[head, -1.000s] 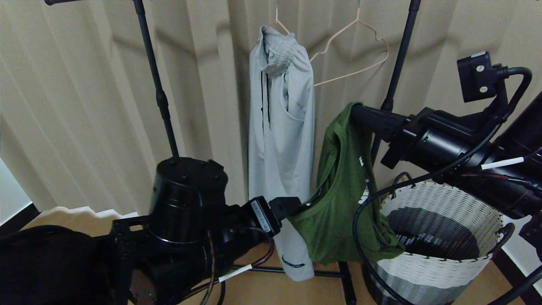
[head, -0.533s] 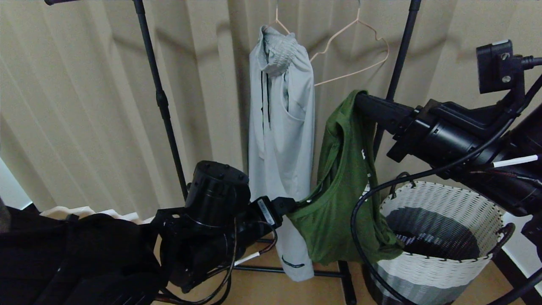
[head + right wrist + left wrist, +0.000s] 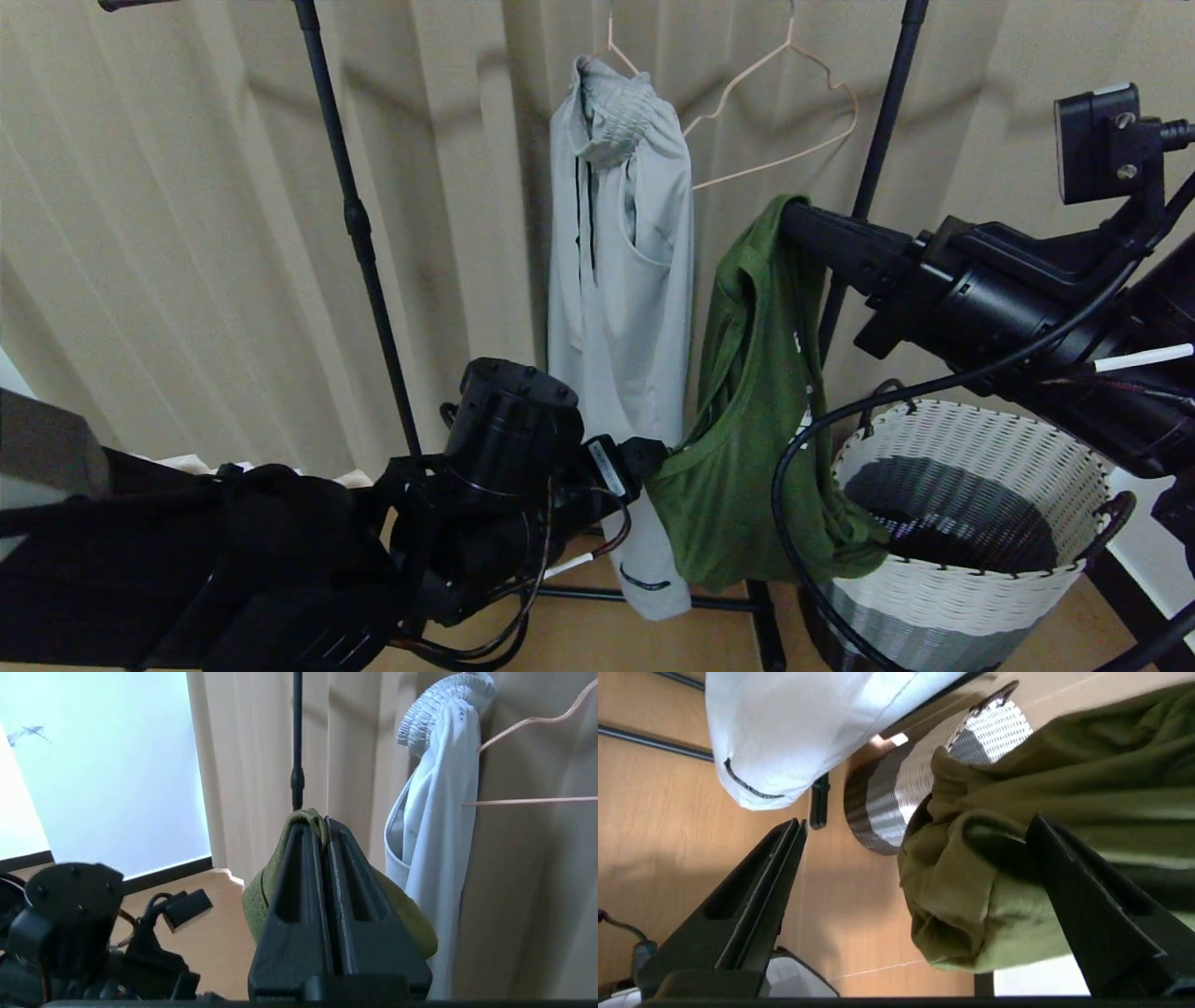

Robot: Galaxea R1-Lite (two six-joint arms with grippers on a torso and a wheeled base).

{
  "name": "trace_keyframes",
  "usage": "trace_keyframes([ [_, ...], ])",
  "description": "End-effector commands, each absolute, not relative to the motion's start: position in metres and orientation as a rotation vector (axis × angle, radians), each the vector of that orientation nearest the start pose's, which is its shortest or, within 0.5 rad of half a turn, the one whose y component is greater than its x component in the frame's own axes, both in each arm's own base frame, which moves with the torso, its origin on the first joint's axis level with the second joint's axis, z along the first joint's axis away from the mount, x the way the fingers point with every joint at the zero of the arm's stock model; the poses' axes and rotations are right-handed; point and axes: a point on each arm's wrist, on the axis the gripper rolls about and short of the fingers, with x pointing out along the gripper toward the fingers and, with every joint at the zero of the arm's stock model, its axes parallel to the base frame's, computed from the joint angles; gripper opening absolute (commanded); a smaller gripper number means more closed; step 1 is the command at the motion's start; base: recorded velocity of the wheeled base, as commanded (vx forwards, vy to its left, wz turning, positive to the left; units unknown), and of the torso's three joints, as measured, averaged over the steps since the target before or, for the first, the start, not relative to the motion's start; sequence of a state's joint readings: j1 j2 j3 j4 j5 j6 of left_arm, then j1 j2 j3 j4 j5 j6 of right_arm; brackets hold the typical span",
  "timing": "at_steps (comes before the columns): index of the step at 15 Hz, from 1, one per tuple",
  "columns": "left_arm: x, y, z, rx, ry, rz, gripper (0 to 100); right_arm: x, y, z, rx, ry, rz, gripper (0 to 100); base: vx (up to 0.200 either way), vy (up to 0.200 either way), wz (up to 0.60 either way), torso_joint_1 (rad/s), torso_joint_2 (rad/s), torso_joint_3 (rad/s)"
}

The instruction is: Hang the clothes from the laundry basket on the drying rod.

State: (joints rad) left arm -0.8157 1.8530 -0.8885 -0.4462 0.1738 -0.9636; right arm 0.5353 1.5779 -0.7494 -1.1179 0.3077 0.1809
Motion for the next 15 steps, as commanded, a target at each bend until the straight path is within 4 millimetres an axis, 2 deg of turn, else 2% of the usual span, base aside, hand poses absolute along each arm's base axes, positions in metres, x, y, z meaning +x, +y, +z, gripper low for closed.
trace_keyframes([
  [1,0.228,-0.241,0.136,-0.656,0.719,-0.349,100,0.231,0.145,0.252,0.203,-0.222,0.863,0,0.000,0.000,0.00,0.000,0.00,0.000],
  [6,0.210,-0.238,0.141,-0.634,0.728,-0.357,100,0.233,0.146,0.248,0.203,-0.209,0.862,0,0.000,0.000,0.00,0.000,0.00,0.000],
  [9,0.213,-0.242,0.141,-0.638,0.725,-0.359,100,0.231,0.148,0.249,0.204,-0.211,0.871,0,0.000,0.000,0.00,0.000,0.00,0.000],
  [12,0.219,-0.248,0.131,-0.623,0.744,-0.347,100,0.227,0.152,0.250,0.208,-0.214,0.892,0,0.000,0.000,0.00,0.000,0.00,0.000],
  [15,0.222,-0.250,0.133,-0.628,0.736,-0.351,100,0.224,0.156,0.252,0.212,-0.230,0.911,0,0.000,0.000,0.00,0.000,0.00,0.000],
])
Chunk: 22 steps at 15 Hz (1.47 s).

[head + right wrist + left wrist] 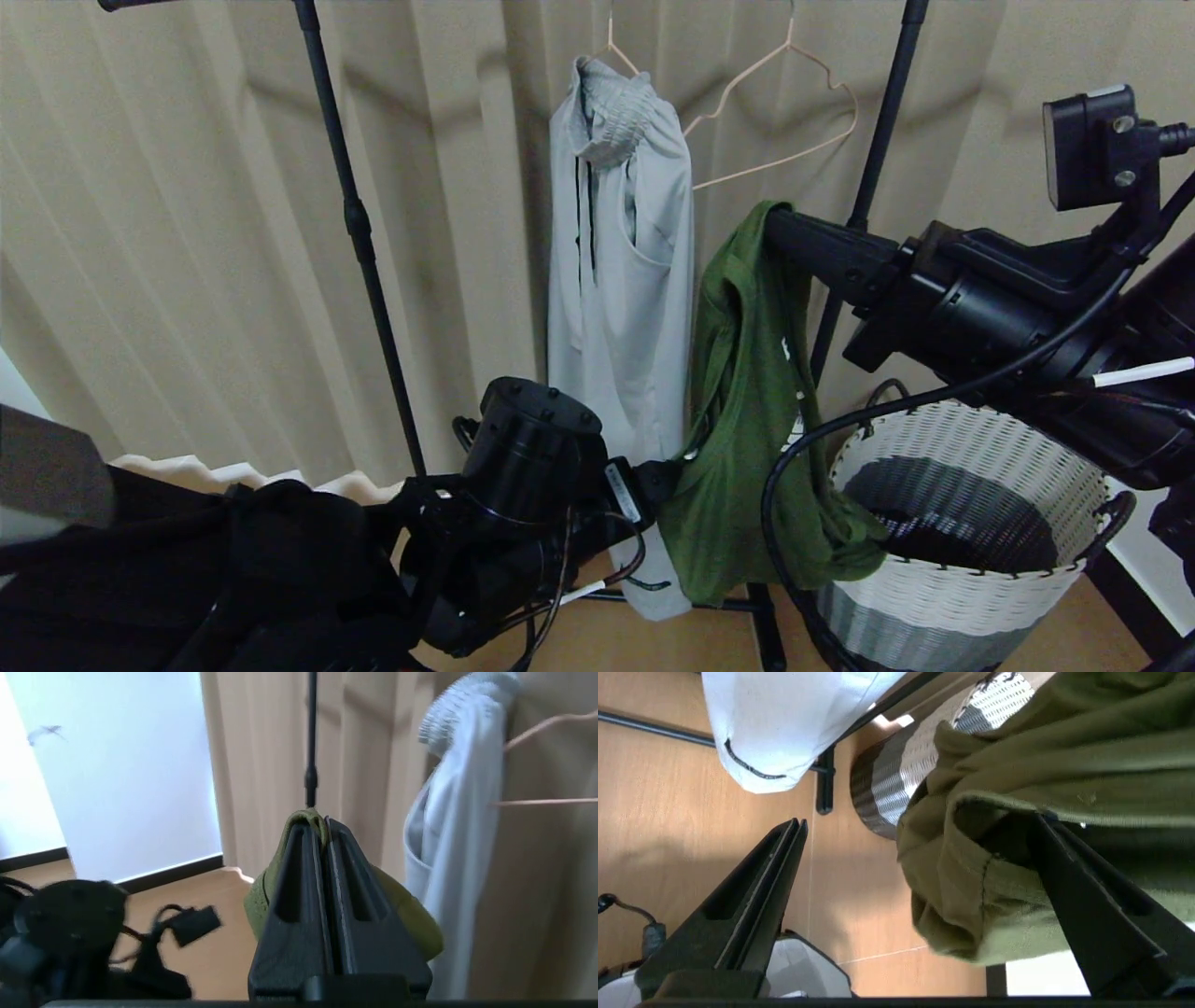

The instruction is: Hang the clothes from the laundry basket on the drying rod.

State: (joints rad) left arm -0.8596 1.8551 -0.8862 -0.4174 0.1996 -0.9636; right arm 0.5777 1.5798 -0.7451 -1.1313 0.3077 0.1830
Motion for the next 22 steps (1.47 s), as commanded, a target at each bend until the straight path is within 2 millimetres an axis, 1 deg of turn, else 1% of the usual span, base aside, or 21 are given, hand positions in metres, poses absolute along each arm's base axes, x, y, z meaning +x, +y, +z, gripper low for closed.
trace_keyframes([
  [1,0.222,-0.251,0.134,-0.632,0.731,-0.354,100,0.223,0.157,0.252,0.213,-0.236,0.914,0,0.000,0.000,0.00,0.000,0.00,0.000],
  [4,0.223,-0.252,0.134,-0.632,0.731,-0.356,100,0.223,0.156,0.254,0.214,-0.242,0.914,0,0.000,0.000,0.00,0.000,0.00,0.000],
  [5,0.223,-0.253,0.134,-0.632,0.731,-0.357,0,0.223,0.156,0.254,0.214,-0.242,0.914,0,0.000,0.000,0.00,0.000,0.00,0.000],
  [12,0.222,-0.251,0.132,-0.614,0.736,-0.356,0,0.222,0.156,0.255,0.215,-0.250,0.913,0,0.000,0.000,0.00,0.000,0.00,0.000],
  [13,0.221,-0.247,0.127,-0.571,0.739,-0.353,0,0.223,0.155,0.255,0.215,-0.249,0.910,0,0.000,0.000,0.00,0.000,0.00,0.000],
  [14,0.220,-0.239,0.121,-0.513,0.729,-0.323,0,0.224,0.154,0.253,0.213,-0.243,0.902,0,0.000,0.000,0.00,0.000,0.00,0.000],
  [15,0.219,-0.229,0.124,-0.482,0.692,-0.281,0,0.226,0.152,0.251,0.210,-0.233,0.889,0,0.000,0.000,0.00,0.000,0.00,0.000],
  [16,0.220,-0.220,0.131,-0.474,0.658,-0.268,0,0.227,0.150,0.249,0.206,-0.227,0.878,0,0.000,0.000,0.00,0.000,0.00,0.000],
  [17,0.219,-0.209,0.145,-0.480,0.616,-0.272,0,0.228,0.148,0.247,0.205,-0.220,0.870,0,0.000,0.000,0.00,0.000,0.00,0.000],
  [18,0.214,-0.186,0.178,-0.500,0.514,-0.299,0,0.230,0.144,0.240,0.197,-0.198,0.852,0,0.000,0.000,0.00,0.000,0.00,0.000],
  [19,0.206,-0.171,0.201,-0.506,0.445,-0.342,0,0.231,0.143,0.236,0.193,-0.180,0.846,0,0.000,0.000,0.00,0.000,0.00,0.000],
  [20,0.198,-0.157,0.220,-0.507,0.388,-0.403,0,0.231,0.142,0.231,0.189,-0.162,0.843,0,0.000,0.000,0.00,0.000,0.00,0.000],
  [21,0.189,-0.146,0.235,-0.515,0.343,-0.459,0,0.230,0.142,0.225,0.187,-0.140,0.842,0,0.000,0.000,0.00,0.000,0.00,0.000],
  [22,0.177,-0.132,0.255,-0.528,0.286,-0.550,0,0.228,0.141,0.215,0.181,-0.100,0.839,0,0.000,0.000,0.00,0.000,0.00,0.000],
])
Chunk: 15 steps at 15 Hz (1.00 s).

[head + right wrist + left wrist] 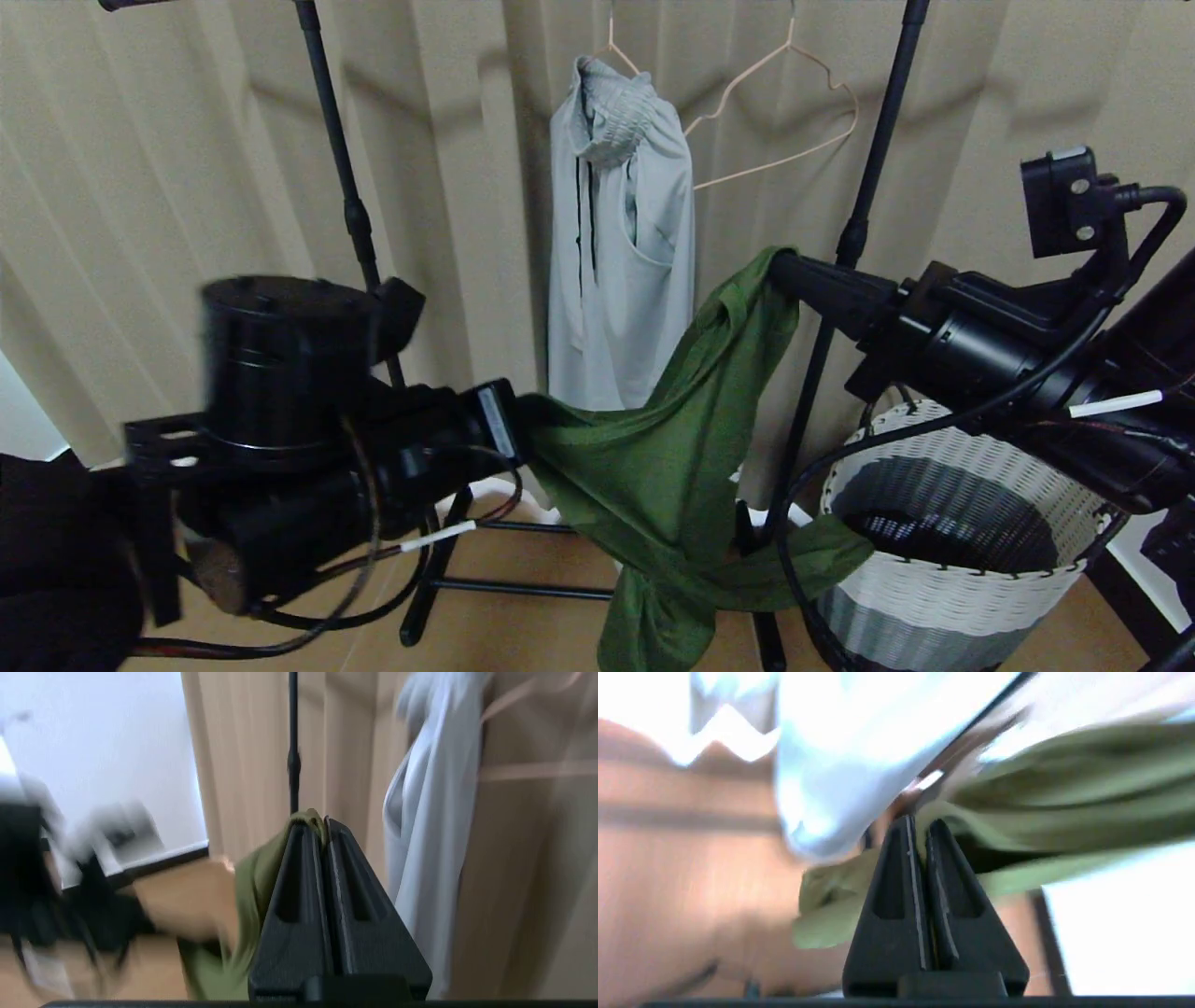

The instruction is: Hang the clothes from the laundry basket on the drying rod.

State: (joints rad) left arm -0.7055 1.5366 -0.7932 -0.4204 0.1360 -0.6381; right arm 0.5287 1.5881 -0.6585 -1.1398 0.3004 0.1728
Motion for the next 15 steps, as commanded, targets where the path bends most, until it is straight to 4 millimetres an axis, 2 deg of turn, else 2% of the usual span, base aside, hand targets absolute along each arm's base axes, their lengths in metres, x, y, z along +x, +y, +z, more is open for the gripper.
trace_keyframes([
  [1,0.169,-0.125,0.266,-0.530,0.251,-0.612,0,0.229,0.141,0.206,0.177,-0.062,0.837,0,0.000,0.000,0.00,0.000,0.00,0.000],
  [2,0.163,-0.119,0.281,-0.524,0.200,-0.674,0,0.228,0.143,0.192,0.155,-0.017,0.839,0,0.000,0.000,0.00,0.000,0.00,0.000],
  [4,0.164,-0.119,0.297,-0.498,0.143,-0.689,0,0.230,0.144,0.172,0.107,0.046,0.837,0,0.000,0.000,0.00,0.000,0.00,0.000],
  [7,0.180,-0.130,0.294,-0.445,0.175,-0.677,0,0.221,0.151,0.150,0.091,0.134,0.868,0,0.000,0.000,0.00,0.000,0.00,0.000],
  [8,0.183,-0.133,0.292,-0.433,0.184,-0.676,0,0.218,0.153,0.148,0.089,0.146,0.878,100,0.000,0.000,0.00,0.000,0.00,0.000],
  [12,0.194,-0.145,0.278,-0.417,0.240,-0.674,0,0.217,0.157,0.137,0.083,0.190,0.890,100,0.000,0.000,0.00,0.000,0.00,0.000],
  [15,0.212,-0.158,0.256,-0.392,0.314,-0.615,0,0.214,0.170,0.127,0.075,0.228,0.936,100,0.000,0.000,0.00,0.000,0.00,0.000],
])
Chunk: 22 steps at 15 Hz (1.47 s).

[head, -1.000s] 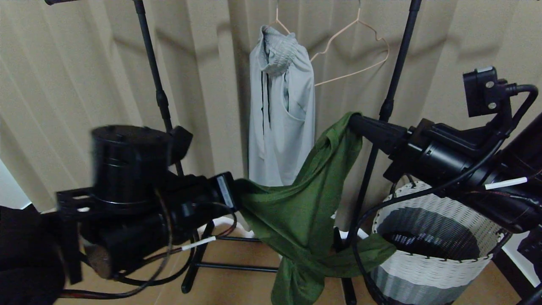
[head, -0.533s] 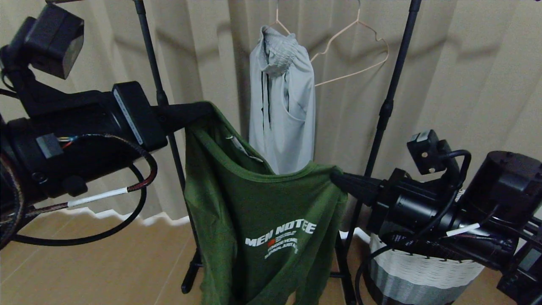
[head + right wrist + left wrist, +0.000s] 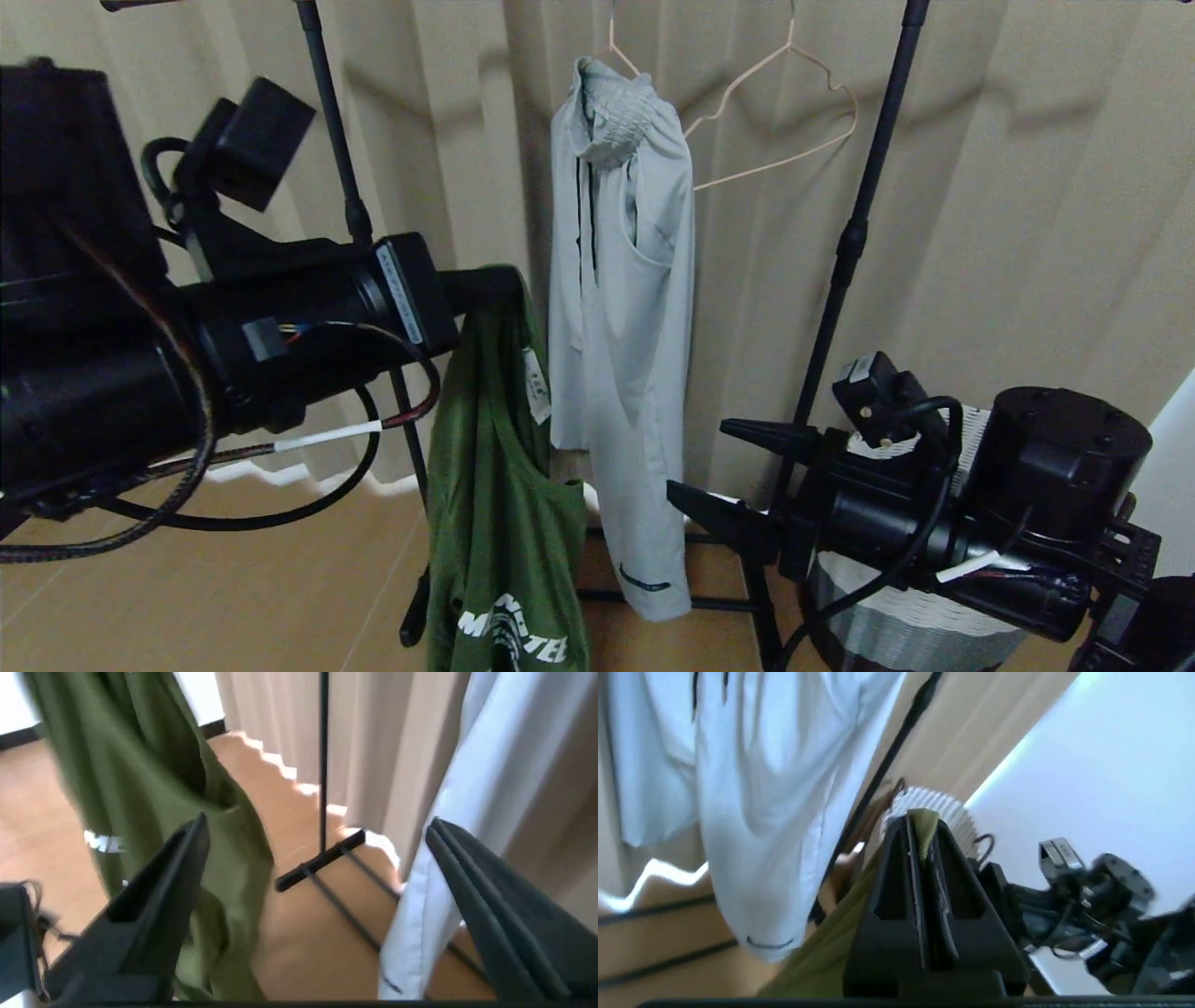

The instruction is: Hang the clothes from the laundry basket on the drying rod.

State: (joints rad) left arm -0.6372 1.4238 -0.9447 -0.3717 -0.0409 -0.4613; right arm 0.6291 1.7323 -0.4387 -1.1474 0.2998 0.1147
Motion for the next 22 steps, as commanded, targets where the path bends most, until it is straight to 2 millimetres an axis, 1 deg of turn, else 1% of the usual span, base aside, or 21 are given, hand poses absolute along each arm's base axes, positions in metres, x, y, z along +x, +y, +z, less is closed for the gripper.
trace_keyframes([
  [1,0.214,-0.160,0.253,-0.387,0.322,-0.600,0,0.213,0.175,0.126,0.075,0.233,0.951,100,0.000,0.000,0.00,0.000,0.00,0.000],
  [3,0.216,-0.162,0.248,-0.381,0.339,-0.595,0,0.211,0.184,0.126,0.071,0.231,0.977,100,0.000,0.000,0.00,0.000,0.00,0.000],
  [4,0.210,-0.165,0.243,-0.369,0.362,-0.618,0,0.214,0.188,0.130,0.073,0.210,0.983,100,0.000,0.000,0.00,0.000,0.00,0.000],
  [6,0.204,-0.168,0.238,-0.359,0.378,-0.635,0,0.218,0.191,0.134,0.075,0.190,0.985,100,0.000,0.000,0.00,0.000,0.00,0.000],
  [9,0.192,-0.170,0.236,-0.324,0.382,-0.676,0,0.222,0.197,0.135,0.076,0.179,0.991,100,0.000,0.000,0.00,0.000,0.00,0.000],
  [11,0.180,-0.173,0.239,-0.288,0.362,-0.725,0,0.228,0.202,0.128,0.073,0.196,0.986,100,0.000,0.000,0.00,0.000,0.00,0.000],
  [15,0.168,-0.176,0.246,-0.291,0.343,-0.775,0,0.231,0.208,0.110,0.058,0.252,0.968,100,0.000,0.000,0.00,0.000,0.00,0.000],
  [18,0.162,-0.178,0.249,-0.292,0.332,-0.801,0,0.230,0.213,0.103,0.048,0.274,0.964,100,0.000,0.000,0.00,0.000,0.00,0.000],
  [20,0.154,-0.176,0.254,-0.271,0.305,-0.829,0,0.232,0.214,0.097,0.044,0.296,0.962,100,0.000,0.000,0.00,0.000,0.00,0.000],
  [22,0.146,-0.172,0.261,-0.257,0.266,-0.857,0,0.234,0.216,0.086,0.035,0.332,0.957,100,0.000,0.000,0.00,0.000,0.00,0.000],
])
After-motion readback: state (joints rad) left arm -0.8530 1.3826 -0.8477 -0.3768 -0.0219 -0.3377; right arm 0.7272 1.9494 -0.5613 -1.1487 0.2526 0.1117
